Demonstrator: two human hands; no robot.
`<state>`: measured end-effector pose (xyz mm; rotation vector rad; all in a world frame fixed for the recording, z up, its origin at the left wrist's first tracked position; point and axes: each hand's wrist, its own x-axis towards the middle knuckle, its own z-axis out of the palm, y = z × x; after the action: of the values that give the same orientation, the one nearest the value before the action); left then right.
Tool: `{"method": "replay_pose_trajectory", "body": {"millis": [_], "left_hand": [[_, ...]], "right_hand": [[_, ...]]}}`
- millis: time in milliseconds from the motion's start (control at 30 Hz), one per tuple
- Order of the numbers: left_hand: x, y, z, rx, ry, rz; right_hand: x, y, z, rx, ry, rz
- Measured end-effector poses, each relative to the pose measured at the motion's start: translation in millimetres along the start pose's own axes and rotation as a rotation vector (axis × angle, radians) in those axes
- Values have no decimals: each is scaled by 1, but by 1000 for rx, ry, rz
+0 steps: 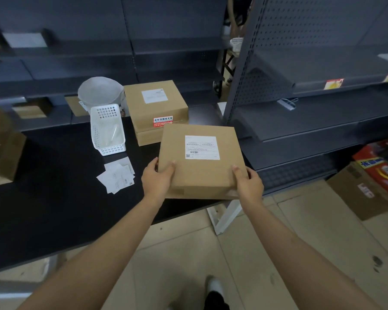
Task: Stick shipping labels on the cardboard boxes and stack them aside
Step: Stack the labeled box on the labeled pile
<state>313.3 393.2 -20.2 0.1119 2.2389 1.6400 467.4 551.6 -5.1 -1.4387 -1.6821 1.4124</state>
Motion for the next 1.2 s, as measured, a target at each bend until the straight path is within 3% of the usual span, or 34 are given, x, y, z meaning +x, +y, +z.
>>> {"method": "replay_pose_trajectory", "body": {"millis": [400,833,1200], "left_hand": [[46,57,88,-146,170,1],[158,164,24,-52,341,197],[269,170,-1,-67,434,127]], "right_hand": [[125,-49,-4,5,-81,-109],[190,-176,111,75,-204,-250],[256,-225,218,20,-335,-322]]}}
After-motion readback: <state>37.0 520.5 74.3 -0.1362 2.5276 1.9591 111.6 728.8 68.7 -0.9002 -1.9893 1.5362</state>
